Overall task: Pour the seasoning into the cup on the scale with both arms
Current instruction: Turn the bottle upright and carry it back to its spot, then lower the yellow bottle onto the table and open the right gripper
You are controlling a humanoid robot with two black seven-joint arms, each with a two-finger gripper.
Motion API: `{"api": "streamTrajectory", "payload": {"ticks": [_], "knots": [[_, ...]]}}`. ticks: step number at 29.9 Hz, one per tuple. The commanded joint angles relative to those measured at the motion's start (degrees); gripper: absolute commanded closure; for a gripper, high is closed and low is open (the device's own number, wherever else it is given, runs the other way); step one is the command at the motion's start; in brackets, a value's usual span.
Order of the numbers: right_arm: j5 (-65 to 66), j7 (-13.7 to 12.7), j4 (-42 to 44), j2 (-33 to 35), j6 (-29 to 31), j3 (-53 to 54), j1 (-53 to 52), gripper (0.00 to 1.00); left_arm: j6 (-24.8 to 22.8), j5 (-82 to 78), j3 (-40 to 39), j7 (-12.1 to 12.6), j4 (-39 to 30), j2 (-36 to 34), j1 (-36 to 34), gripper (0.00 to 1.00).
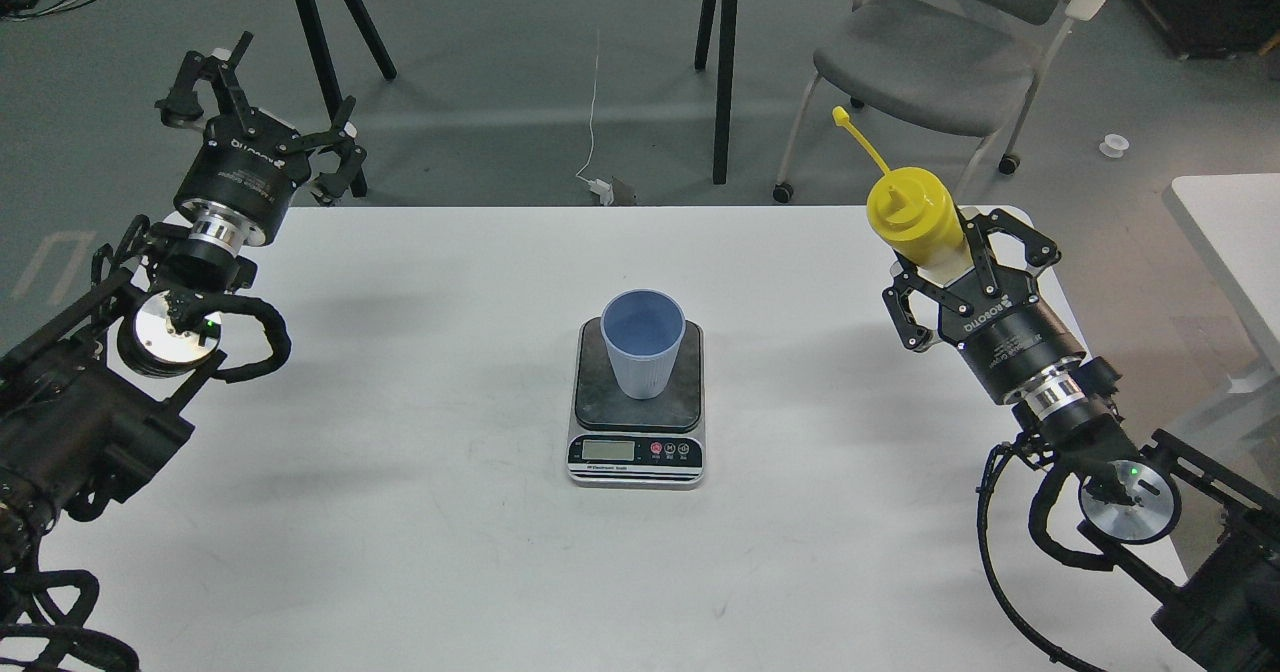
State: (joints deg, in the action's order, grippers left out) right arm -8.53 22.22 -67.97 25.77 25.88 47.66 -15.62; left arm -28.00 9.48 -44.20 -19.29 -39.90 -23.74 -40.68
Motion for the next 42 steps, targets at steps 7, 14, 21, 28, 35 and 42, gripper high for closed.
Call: {"api": "streamTrajectory", "payload": {"ticks": [7,14,21,28,35,42], "knots": [[-5.4,-0.2,8.9,-9.1,2.1,2.9,7.0,0.52,0.0,0.6,-0.3,0.0,0.0,-0.2,1.2,0.00],[-5.8,-0.6,10.4,-11.1,2.1,2.6,9.2,0.52,0.0,0.5,-0.2,0.2,0.0,-0.7,1.2,0.00],[-5.8,-0.8,10.9,-11.0,2.1,2.9,9.3,0.49,0.0,0.4,0.0,0.2,0.0,-1.5,1.2,0.00],[-5.7,-0.7,10.8,-10.6,2.1,2.3,9.3,0.31,0.0,0.4,-0.1,0.2,-0.5,-1.8,1.1,0.00],[-5.7,-0.6,10.5,-8.3,2.1,2.9,10.9,0.04,0.0,0.3,0.0,0.3,-0.7,-1.9,1.1,0.00],[-5.7,-0.4,10.5,-7.2,2.1,3.0,11.9,0.03,0.0,0.3,0.0,0.2,-0.7,-1.9,1.1,0.00]]}}
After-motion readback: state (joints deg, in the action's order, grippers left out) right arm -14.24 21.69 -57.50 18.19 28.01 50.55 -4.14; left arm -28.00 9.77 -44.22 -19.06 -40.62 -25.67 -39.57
